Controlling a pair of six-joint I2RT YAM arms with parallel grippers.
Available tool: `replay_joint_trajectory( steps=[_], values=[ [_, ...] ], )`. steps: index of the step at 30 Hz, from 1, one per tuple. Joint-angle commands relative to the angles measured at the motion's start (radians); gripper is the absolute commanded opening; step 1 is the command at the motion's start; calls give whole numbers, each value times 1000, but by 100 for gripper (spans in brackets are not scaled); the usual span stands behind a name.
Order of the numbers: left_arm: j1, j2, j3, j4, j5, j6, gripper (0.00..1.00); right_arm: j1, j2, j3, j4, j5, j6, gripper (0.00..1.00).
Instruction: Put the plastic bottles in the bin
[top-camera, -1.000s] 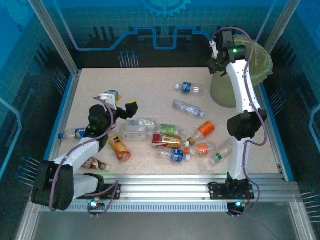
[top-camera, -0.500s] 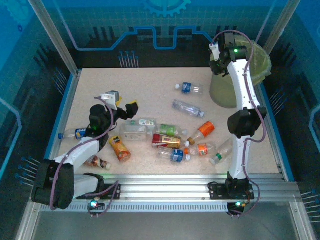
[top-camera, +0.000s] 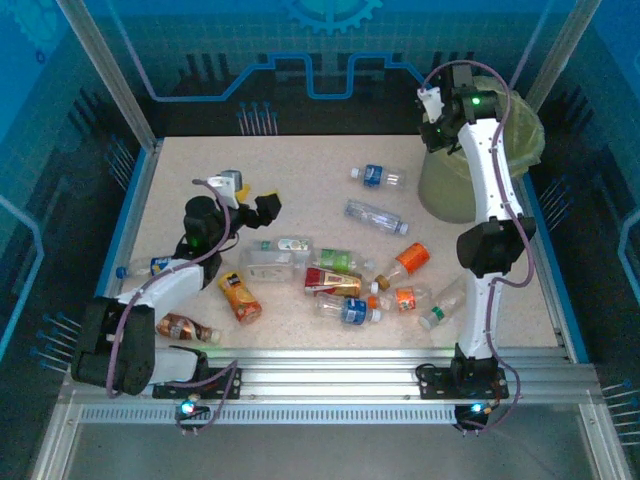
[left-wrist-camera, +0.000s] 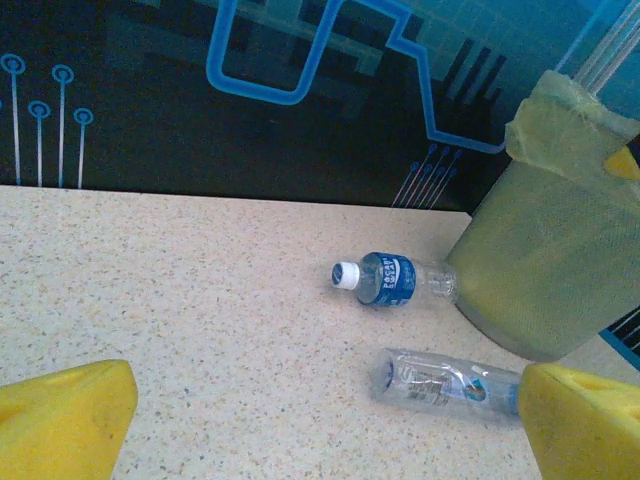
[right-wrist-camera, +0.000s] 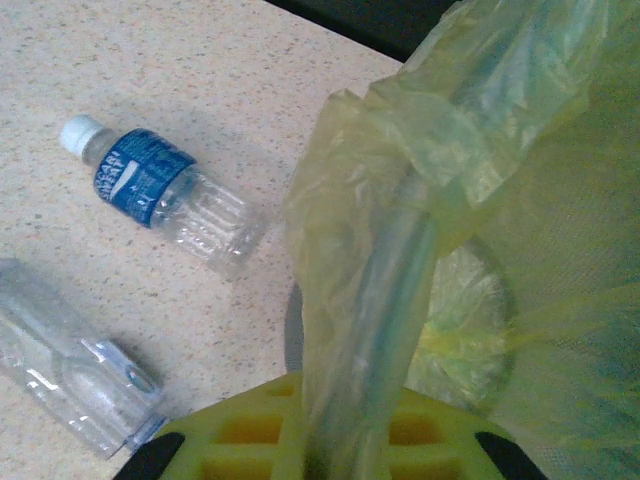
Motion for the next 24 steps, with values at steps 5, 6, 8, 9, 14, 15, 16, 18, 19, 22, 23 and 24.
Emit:
replay_joint_trajectory(
  steps=[5, 6, 8, 9, 14, 15, 16, 18, 19, 22, 23, 24],
  values=[
    [-6, 0, 31, 30, 31, -33, 99, 72, -116, -67, -52, -31, 24, 0],
    [-5, -3, 31, 26, 31, -31, 99, 79, -125, -79, -51, -32, 27, 0],
    [-7, -10, 31, 21, 27, -27, 99, 98, -139, -102, -46, -23, 29, 0],
    [-6, -13, 29, 18, 25, -25, 99, 109, -145, -114, -43, -14, 30, 0],
    [-5, -26, 25, 10, 19, -20, 99, 147, -154, -132, -36, 0, 51, 0],
    [-6, -30, 23, 8, 18, -17, 99, 154, -158, -136, -31, -3, 55, 0],
    [-5, -33, 22, 7, 16, -18, 99, 164, -163, -143, -24, -4, 59, 0],
    [-6, -38, 18, 6, 11, -14, 99, 183, -174, -159, -7, -2, 63, 0],
    [-5, -41, 16, 6, 10, -13, 99, 192, -176, -163, -1, -2, 66, 0],
    [-6, -48, 10, 4, 4, -10, 99, 220, -175, -163, 2, 2, 72, 0],
    [-5, -51, 9, 4, 4, -9, 99, 226, -176, -164, 2, 3, 72, 0],
    [-5, -55, 8, 3, 2, -7, 99, 235, -176, -163, 0, 7, 72, 0]
  ],
)
